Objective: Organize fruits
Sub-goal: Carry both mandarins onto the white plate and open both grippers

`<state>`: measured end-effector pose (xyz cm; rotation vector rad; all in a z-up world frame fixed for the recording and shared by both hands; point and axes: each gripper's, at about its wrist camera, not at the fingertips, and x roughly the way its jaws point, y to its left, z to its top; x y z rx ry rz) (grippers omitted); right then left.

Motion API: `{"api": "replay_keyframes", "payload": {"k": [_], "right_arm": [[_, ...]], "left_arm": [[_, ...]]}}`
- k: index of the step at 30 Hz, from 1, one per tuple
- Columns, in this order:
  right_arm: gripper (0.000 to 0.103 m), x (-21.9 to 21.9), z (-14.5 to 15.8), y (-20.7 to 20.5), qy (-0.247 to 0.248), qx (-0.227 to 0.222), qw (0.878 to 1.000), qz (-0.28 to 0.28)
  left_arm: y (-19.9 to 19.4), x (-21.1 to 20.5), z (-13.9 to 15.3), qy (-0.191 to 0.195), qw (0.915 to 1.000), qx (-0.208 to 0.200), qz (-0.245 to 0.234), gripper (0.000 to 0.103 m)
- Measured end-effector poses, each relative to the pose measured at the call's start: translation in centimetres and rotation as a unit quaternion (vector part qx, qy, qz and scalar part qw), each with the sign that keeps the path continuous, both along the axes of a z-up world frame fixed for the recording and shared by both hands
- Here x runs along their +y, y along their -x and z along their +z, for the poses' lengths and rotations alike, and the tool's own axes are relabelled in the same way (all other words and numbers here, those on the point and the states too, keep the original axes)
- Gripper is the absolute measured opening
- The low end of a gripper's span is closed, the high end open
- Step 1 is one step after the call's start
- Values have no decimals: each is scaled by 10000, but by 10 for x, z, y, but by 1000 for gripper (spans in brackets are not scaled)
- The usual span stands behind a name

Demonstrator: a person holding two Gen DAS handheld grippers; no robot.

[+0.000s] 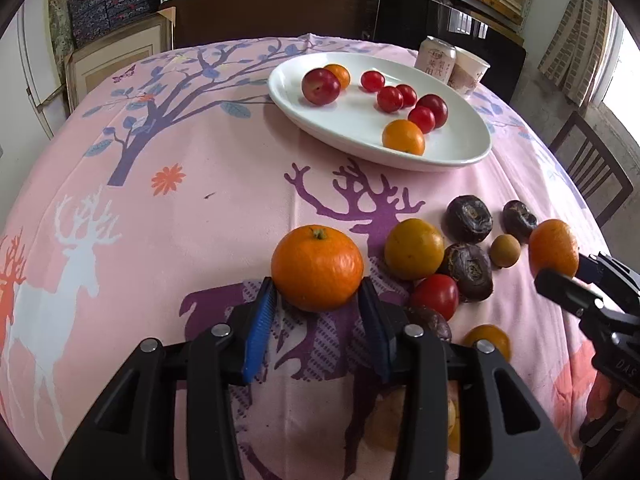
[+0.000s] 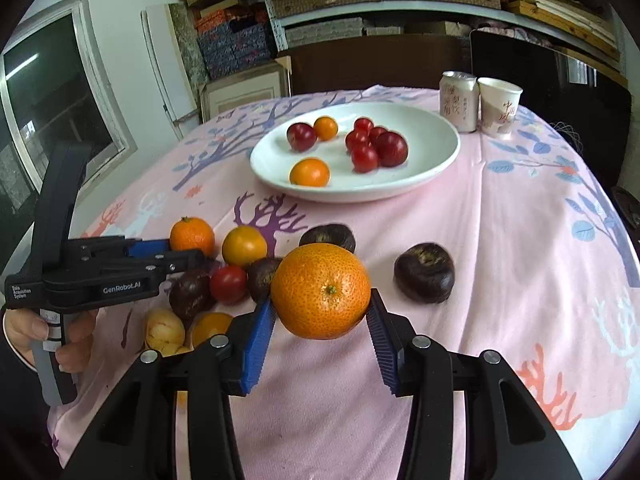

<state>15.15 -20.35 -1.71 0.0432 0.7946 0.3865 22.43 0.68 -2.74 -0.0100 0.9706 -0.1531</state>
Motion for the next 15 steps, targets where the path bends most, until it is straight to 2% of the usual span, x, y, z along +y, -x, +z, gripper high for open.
{"api": "replay_keyframes", "payload": {"k": [2, 3, 6, 9, 11, 14, 15], "right_arm": [[47, -8, 15, 2, -108, -258, 9993, -231], [47, -12, 22, 3, -192, -387, 9985, -327], [47, -19, 49, 5, -245, -853, 9943, -596], [47, -14, 73, -4, -99, -1175, 9911, -614], [47, -9, 78, -16, -15, -1209, 9911, -556], [47, -3, 76, -34, 2, -1099, 9925, -531], [47, -2, 75, -35, -12, -1064, 9930, -513]], "left_arm": [[4, 4, 15, -65, 9998, -207, 10, 38], [5, 5, 23, -76, 9995, -322, -5, 27], [3, 7, 55, -2, 9978, -658, -35, 26], [-7, 1, 77, 145, 9957, -893, -211, 26], [-16, -1, 78, 209, 9957, -880, -206, 26], [-26, -1, 65, 375, 9975, -562, -207, 27], [-26, 0, 60, 323, 9978, -532, -215, 37]]}}
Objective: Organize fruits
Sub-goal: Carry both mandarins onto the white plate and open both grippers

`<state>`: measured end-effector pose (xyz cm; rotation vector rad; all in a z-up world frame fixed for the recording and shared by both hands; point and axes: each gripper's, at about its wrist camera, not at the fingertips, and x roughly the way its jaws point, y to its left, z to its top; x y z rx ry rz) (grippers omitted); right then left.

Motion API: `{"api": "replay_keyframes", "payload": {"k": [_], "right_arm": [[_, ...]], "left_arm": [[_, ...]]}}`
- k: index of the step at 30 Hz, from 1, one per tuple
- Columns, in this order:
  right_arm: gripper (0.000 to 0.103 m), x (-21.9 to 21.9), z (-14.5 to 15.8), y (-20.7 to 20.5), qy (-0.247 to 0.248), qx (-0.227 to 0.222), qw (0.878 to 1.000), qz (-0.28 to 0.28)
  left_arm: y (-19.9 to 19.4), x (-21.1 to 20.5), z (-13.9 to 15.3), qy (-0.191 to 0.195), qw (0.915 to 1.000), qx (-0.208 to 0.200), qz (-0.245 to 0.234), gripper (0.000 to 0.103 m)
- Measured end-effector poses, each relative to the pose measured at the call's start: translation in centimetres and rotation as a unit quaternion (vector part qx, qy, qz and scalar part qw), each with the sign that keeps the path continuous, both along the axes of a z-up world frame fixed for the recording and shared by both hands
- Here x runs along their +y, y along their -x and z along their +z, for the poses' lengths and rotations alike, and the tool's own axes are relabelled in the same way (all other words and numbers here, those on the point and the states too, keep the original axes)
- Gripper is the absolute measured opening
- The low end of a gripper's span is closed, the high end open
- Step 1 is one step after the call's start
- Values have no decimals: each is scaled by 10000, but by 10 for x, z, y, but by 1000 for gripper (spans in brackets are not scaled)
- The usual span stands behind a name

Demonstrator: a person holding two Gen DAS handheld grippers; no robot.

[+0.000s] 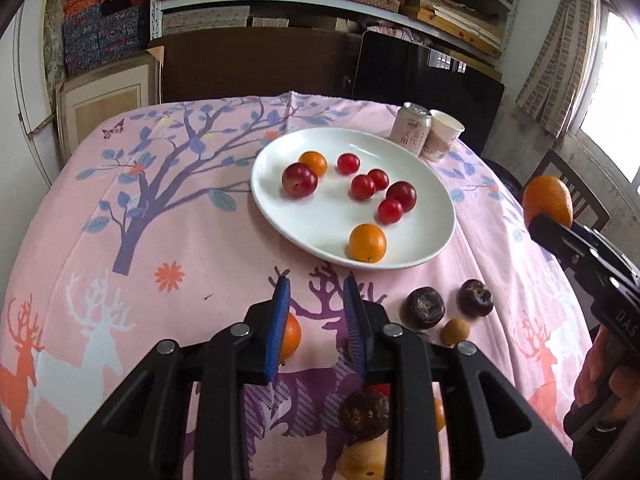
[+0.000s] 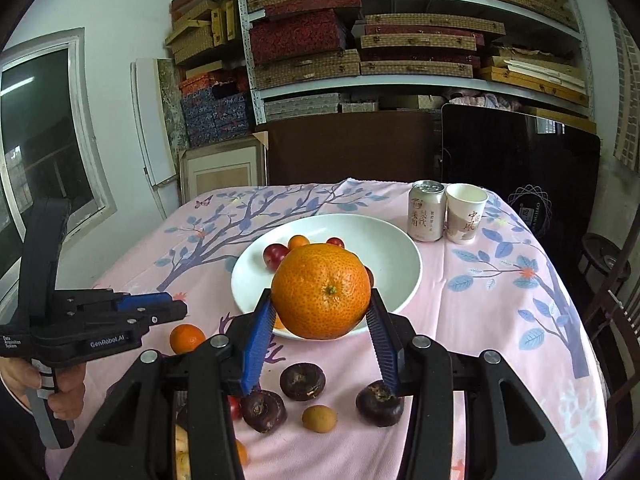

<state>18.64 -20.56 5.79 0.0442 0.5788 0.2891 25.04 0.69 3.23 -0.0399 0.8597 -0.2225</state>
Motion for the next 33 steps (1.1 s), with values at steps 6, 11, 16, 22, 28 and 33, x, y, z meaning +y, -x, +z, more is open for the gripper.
{"api": "replay_keyframes", "payload": {"k": [6, 11, 16, 22, 28, 33], "right_arm": [[47, 2, -21, -2, -305, 231, 9991, 180], [47, 5, -31, -6, -297, 454, 9981, 280], [47, 6, -30, -8, -265, 370, 9988, 168], [47, 26, -36, -35, 286, 410, 9987, 116], [47, 39, -59, -62, 522, 721, 9960, 49], [54, 34, -70, -67, 616, 777, 9950, -81]], "left_arm": [[-3, 11, -34, -456, 9987, 137, 176, 64], [-14, 13, -61, -397, 9982, 415, 194, 43], [-10, 3, -34, -258, 9995, 148, 90, 42], [-45, -17, 4, 80, 9993, -297, 220, 42], [-88, -36, -28, 20, 9986, 67, 528, 42], [-87, -32, -29, 33, 9965, 42, 832, 87]]}}
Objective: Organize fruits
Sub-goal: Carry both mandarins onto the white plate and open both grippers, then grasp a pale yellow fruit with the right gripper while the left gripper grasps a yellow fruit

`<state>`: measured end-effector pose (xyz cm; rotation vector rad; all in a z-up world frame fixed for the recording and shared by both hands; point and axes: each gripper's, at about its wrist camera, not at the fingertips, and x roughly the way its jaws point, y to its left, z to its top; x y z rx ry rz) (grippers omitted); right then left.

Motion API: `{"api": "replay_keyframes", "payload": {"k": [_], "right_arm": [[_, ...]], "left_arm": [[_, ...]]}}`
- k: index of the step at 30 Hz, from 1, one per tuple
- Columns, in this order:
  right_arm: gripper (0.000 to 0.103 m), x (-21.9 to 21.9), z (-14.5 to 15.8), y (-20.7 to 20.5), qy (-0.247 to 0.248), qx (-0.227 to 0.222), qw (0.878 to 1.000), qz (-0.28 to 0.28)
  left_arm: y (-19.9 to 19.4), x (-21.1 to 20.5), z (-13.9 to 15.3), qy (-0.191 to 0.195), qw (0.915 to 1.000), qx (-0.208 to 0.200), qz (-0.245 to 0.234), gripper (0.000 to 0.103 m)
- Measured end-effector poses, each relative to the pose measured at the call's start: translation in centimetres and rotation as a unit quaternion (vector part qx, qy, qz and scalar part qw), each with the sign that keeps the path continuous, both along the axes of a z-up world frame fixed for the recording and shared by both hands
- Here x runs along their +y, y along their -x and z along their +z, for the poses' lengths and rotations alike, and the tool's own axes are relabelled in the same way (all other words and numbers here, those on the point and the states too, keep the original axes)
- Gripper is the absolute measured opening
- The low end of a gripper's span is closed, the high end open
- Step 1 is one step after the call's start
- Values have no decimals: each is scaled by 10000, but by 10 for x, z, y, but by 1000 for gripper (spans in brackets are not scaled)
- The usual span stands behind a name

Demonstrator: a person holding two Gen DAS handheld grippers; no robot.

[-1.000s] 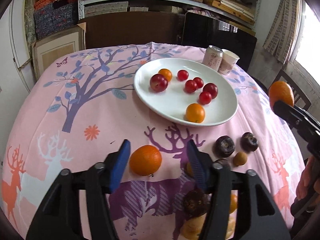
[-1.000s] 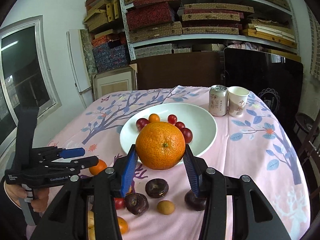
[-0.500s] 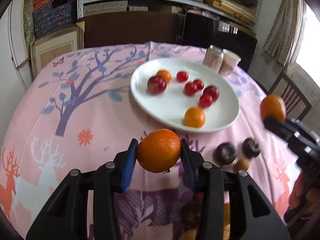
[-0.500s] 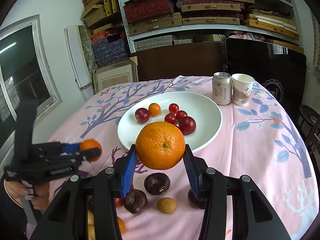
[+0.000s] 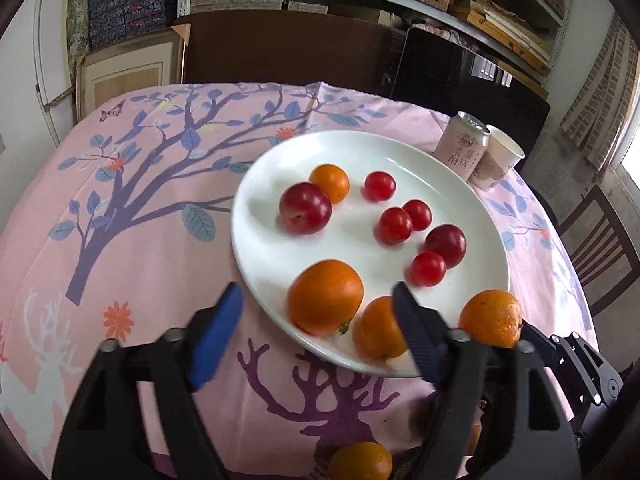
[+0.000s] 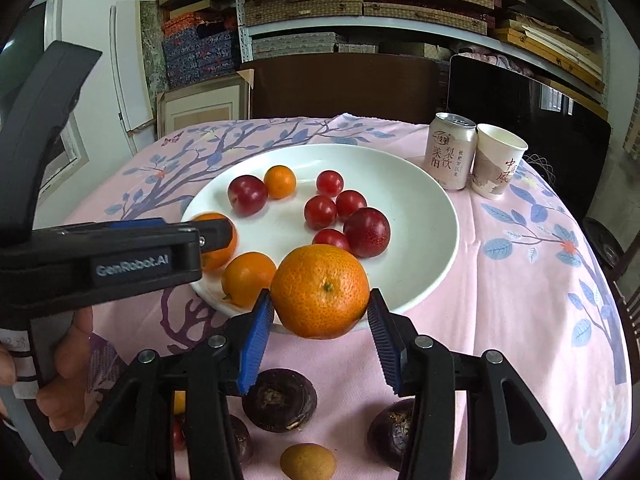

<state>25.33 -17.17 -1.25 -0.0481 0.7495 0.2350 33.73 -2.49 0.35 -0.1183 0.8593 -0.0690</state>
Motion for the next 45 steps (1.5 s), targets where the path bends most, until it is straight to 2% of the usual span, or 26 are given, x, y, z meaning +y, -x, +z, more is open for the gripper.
{"api": "replay_keyframes", "payload": {"k": [1, 4, 11, 13, 19, 27, 34, 39, 41, 42, 45], "right_arm": [[59, -3, 2, 2, -40, -31, 10000, -15], [63, -11, 9, 10, -161, -149, 9998, -1], [65, -39, 15, 38, -566, -23, 9984, -20], [69, -45, 14, 51, -626, 28, 9980, -24], [70, -44, 11, 89, -521, 133, 9983, 228], [71, -24, 0, 134, -372, 406, 9950, 836], [71, 13, -6, 167, -643, 797, 9801, 1699], [70, 46, -20, 164, -328, 1019, 9797, 1697], [60, 54, -26, 161, -197, 1049, 9799, 1687], [41, 57, -28, 159, -166, 1073, 9793, 1709], [41, 53, -26, 160, -247, 1024, 9799, 1694]], "left_arm": [[5, 1, 6, -90, 9998, -171, 33, 87], [21, 6, 17, -277, 9991, -323, -41, 91], [69, 21, 12, -411, 9987, -192, -226, 94], [85, 25, 8, -442, 9986, -140, -259, 94], [123, 30, -5, -502, 9978, 13, -440, 94], [147, 33, -21, -584, 9971, 125, -476, 94], [154, 48, -18, -436, 9986, 24, -299, 94], [156, 54, -23, -403, 9988, 64, -269, 94], [157, 54, -24, -452, 9985, 85, -299, 94], [159, 53, -25, -473, 9983, 85, -334, 94], [164, 51, -24, -521, 9975, 84, -460, 94]]}}
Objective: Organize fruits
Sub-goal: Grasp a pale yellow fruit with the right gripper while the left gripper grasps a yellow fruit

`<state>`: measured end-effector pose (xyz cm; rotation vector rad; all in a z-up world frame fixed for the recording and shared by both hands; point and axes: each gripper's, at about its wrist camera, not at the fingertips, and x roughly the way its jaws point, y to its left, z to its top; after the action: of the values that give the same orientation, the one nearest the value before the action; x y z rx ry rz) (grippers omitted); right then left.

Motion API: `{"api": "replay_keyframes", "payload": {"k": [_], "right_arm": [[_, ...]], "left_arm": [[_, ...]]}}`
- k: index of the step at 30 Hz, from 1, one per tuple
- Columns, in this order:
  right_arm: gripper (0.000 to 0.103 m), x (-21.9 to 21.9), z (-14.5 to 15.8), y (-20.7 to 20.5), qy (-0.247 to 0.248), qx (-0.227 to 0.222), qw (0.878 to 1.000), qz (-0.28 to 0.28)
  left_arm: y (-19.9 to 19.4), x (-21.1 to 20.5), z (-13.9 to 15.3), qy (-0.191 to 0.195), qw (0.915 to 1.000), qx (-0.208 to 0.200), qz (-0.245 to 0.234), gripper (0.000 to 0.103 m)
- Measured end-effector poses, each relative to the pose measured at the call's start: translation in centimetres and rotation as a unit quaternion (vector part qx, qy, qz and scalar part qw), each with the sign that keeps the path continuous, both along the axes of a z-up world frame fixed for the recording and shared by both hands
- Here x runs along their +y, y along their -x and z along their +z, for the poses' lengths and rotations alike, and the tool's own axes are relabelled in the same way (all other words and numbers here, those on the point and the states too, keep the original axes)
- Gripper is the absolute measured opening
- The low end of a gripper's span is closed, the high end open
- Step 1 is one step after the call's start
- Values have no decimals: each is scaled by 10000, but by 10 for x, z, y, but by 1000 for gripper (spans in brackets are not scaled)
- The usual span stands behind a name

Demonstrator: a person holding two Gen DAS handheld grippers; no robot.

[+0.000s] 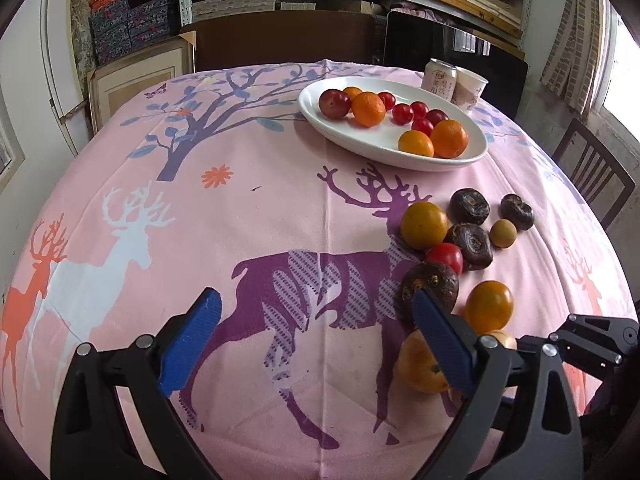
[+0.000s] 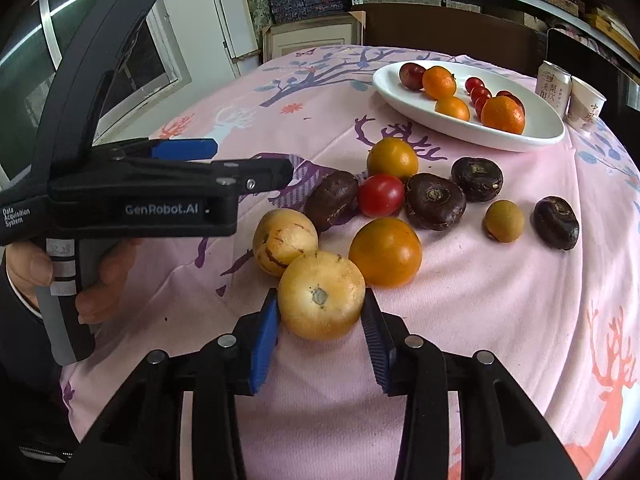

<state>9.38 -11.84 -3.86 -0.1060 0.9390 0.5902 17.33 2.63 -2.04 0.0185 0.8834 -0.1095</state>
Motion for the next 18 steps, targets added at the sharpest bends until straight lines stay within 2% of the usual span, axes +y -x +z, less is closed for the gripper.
{"api": "replay_keyframes", "payload": {"k": [5, 10, 15, 18], "right_arm": [[41, -22, 9, 4, -259, -108, 9995, -153], [41, -50, 12, 6, -355, -165, 9983, -424], [41, -69, 8, 5, -376, -112, 9971, -653], [41, -72, 7, 6, -436, -115, 9968, -659]], "left_arm": [[11, -8, 0, 98, 9994, 118, -305, 94], [23, -26, -1, -1, 9980, 96, -627, 94], [26, -43, -13, -154, 9960, 229, -854, 94], [19, -44, -26, -226, 9955, 415, -822, 94]]}}
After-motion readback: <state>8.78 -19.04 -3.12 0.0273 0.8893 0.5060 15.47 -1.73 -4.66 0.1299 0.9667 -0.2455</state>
